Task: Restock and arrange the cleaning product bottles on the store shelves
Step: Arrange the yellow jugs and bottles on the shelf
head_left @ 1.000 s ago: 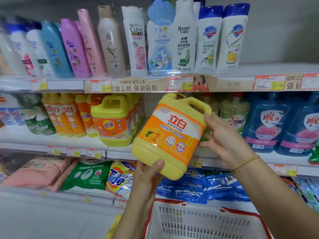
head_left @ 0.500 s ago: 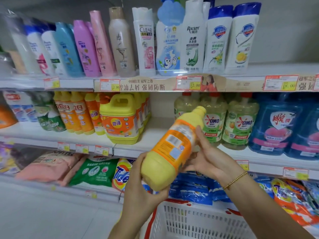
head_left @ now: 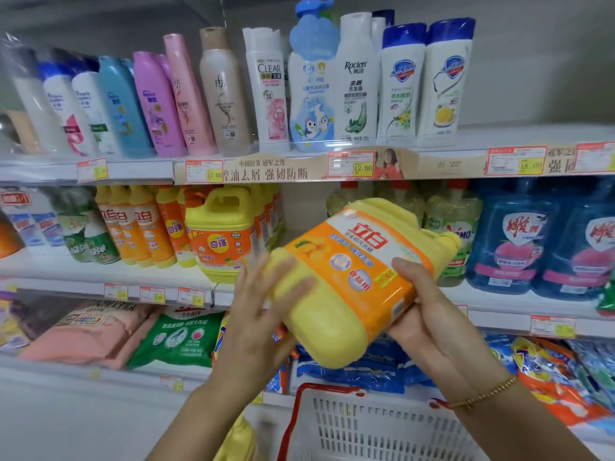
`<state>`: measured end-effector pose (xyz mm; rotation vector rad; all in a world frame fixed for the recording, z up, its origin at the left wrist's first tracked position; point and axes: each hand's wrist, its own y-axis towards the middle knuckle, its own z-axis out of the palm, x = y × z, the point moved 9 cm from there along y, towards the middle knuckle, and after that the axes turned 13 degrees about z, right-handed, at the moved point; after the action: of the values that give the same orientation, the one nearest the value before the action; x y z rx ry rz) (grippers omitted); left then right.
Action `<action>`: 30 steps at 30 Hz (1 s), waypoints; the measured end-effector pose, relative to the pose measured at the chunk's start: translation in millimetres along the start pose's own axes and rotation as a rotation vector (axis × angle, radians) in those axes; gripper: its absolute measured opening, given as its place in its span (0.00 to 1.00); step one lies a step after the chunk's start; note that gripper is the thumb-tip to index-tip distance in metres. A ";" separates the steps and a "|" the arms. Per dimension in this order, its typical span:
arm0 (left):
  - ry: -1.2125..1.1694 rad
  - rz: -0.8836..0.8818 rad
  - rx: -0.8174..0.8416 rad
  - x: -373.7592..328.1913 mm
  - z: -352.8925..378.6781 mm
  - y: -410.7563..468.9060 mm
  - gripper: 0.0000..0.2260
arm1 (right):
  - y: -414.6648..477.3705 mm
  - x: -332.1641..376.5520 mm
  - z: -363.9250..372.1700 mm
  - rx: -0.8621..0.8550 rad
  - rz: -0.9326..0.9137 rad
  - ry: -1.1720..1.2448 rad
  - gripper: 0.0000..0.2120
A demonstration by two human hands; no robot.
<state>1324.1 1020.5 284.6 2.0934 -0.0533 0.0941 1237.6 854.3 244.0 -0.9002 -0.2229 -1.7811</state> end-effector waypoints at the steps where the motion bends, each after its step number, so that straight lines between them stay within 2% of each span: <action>1: -0.122 -0.205 -0.096 11.6 -10.2 1.2 0.36 | -2.9 2.9 2.8 0.016 -0.012 0.032 0.25; 3: -0.530 -0.589 -0.308 26.6 -15.9 -3.8 0.40 | -6.7 8.8 6.7 0.044 -0.013 0.080 0.25; 4: -0.729 -0.693 -0.369 25.2 -12.2 -3.2 0.39 | -7.2 11.7 6.8 0.049 -0.004 0.092 0.26; 7: -1.068 -0.784 -0.351 9.4 -1.4 8.8 0.27 | -8.2 20.8 4.3 0.030 0.028 0.101 0.32; 10: -1.258 -0.844 -0.277 -5.1 1.8 16.8 0.21 | -13.5 32.0 -3.8 0.022 -0.002 0.128 0.40; 12: -1.292 -0.866 -0.201 -9.3 0.1 20.3 0.20 | -19.2 38.5 -8.5 0.038 -0.034 0.150 0.48; 13: -1.290 -0.881 -0.161 -9.9 0.0 20.4 0.20 | -21.6 40.7 -11.5 0.045 -0.052 0.142 0.49; 17: -1.227 -0.906 0.055 -18.0 7.6 22.8 0.19 | -32.2 51.3 -31.2 0.036 -0.166 0.116 0.30; 20: -1.172 -0.922 0.188 -26.2 16.7 24.2 0.18 | -41.5 58.3 -43.4 0.024 -0.260 0.020 0.28; 22: -1.100 -0.917 0.269 -28.6 19.5 27.2 0.25 | -49.2 64.1 -51.0 -0.010 -0.322 -0.071 0.27; 24: -0.927 -0.842 0.402 -29.4 19.8 38.4 0.36 | -56.0 73.1 -55.3 -0.009 -0.395 -0.123 0.30; 26: -0.780 -0.759 0.466 -29.1 20.8 59.9 0.42 | -60.8 79.4 -52.4 0.015 -0.450 -0.171 0.31; 28: -0.809 -0.749 0.438 -29.5 27.3 84.9 0.40 | -61.8 76.0 -43.2 0.036 -0.448 -0.254 0.32; 30: -0.869 -0.718 0.430 -28.9 35.5 105.5 0.31 | -57.1 64.0 -34.9 0.073 -0.397 -0.315 0.38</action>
<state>1288.8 937.0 355.3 2.2899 0.2130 -1.3286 1162.6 811.5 277.6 -1.1405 -0.7062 -1.9667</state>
